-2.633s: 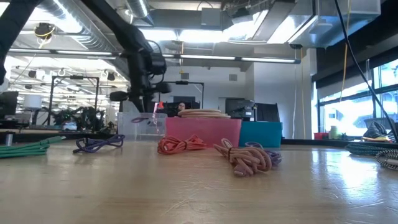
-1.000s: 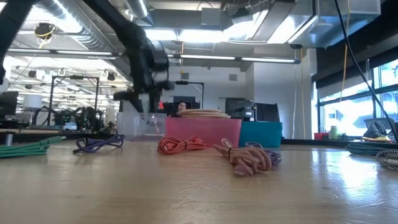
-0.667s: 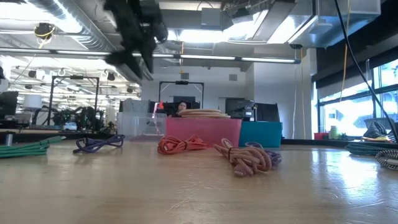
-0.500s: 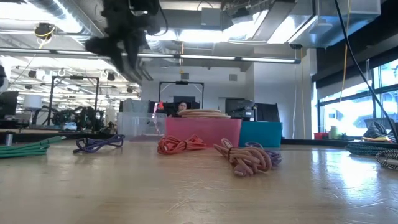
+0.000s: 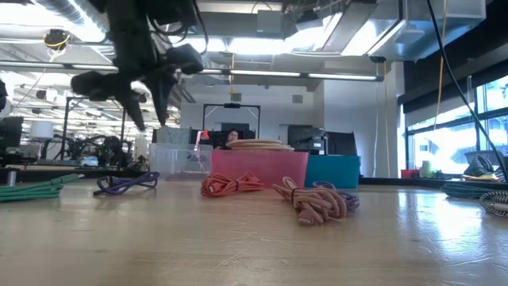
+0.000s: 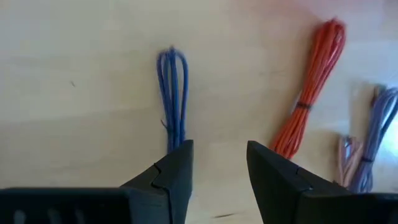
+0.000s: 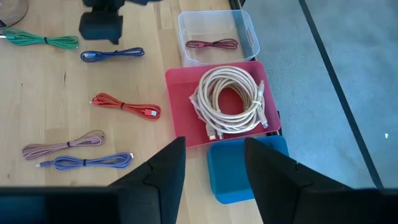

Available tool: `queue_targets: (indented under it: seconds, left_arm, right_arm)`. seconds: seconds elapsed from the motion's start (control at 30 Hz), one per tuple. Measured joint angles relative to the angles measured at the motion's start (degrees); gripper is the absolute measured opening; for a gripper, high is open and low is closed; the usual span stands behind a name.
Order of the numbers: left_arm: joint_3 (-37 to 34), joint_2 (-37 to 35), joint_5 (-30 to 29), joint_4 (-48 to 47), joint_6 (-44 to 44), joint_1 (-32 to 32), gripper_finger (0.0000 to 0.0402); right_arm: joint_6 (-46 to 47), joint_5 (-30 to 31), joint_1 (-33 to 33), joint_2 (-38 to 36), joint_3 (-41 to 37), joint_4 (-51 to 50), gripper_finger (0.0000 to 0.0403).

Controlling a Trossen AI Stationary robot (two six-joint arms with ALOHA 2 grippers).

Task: Pick & Place USB Port
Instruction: Put the purple charger cable into the transparent bin

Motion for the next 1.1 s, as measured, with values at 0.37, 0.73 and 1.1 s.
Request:
queue_targets:
  seconds: [0.37, 0.73, 1.1]
  left_arm:
    - [-5.5, 3.8, 1.4, 5.2, -7.6, -4.9, 0.0143]
    - [-6.8, 12.6, 1.5, 10.2, -6.4, -5.2, 0.0143]
    - [-6.9, 14.0, -0.1, 10.6, -3.0, -5.1, 0.0088]
  right_arm:
    - [-1.3, 0.0, 0.0, 0.0, 0.0, 0.0, 0.0165]
    - [-1.5, 0.0, 0.0, 0.0, 0.0, 0.0, 0.0165]
    - [-1.3, 0.0, 0.0, 0.0, 0.0, 0.7, 0.0165]
